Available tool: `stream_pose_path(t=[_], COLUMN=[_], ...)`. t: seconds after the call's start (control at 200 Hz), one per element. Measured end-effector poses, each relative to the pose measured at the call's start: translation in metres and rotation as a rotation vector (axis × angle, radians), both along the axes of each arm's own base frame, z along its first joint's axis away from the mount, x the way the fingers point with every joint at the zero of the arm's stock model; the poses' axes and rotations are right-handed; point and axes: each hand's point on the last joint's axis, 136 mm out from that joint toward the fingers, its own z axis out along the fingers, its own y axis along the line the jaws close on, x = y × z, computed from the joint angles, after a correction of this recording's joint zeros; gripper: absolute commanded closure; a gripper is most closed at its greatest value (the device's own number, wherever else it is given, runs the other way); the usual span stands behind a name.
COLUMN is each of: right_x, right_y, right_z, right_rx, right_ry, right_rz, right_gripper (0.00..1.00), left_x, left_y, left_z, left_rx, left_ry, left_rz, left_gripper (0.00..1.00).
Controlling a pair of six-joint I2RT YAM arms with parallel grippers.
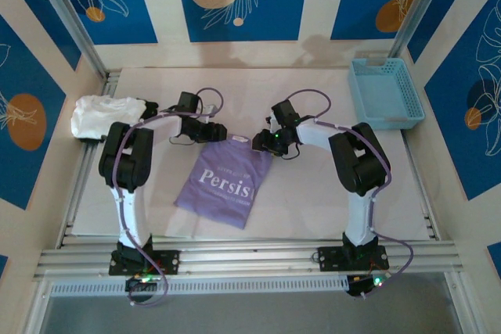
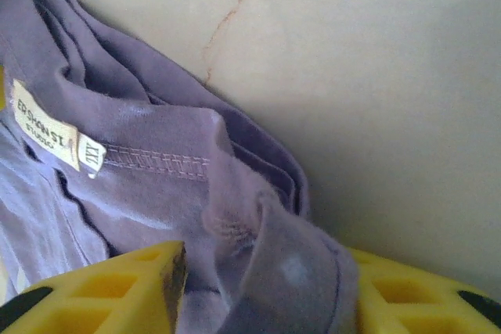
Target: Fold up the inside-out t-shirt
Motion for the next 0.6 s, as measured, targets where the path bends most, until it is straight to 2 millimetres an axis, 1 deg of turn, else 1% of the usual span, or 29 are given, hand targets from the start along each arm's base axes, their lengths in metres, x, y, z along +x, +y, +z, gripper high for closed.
stream_pose_path(t=[0.12,0.205,0.345,0.425,0.465,0.6], right_x=[0.002,0.004,0.010,0.014,0.017,0.030], right_y=[0.001,0.000,-0.001,-0.002,-0.002,-0.001], right_z=[-0.003,-0.003,-0.003,-0.001,0.001,0.012], right_rx=[0.003,0.003,0.007,0.013,0.016,0.033], right_ry=[0.002,0.001,-0.016,-0.034,-0.044,-0.094], right_rz=[-0.007,-0.019,-0.028,-0.030,-0.030,-0.027], right_gripper=[0.70,0.78,0.93,0.98,1.00,1.00], left_x=[0.001,0.002,0.005,0.009,0.013,0.024], left_y=[-0.002,0.000,0.007,0.012,0.013,0.017], left_z=[-0.004,-0.006,-0.008,-0.006,-0.005,0.004], left_rx=[-0.015,-0.023,-0.038,-0.051,-0.059,-0.095], left_ry=[0.015,0.026,0.048,0.049,0.041,0.004], left_rz=[-0.002,0.006,0.040,0.065,0.073,0.115], left_gripper=[0.67,0.79,0.92,1.00,1.00,1.00])
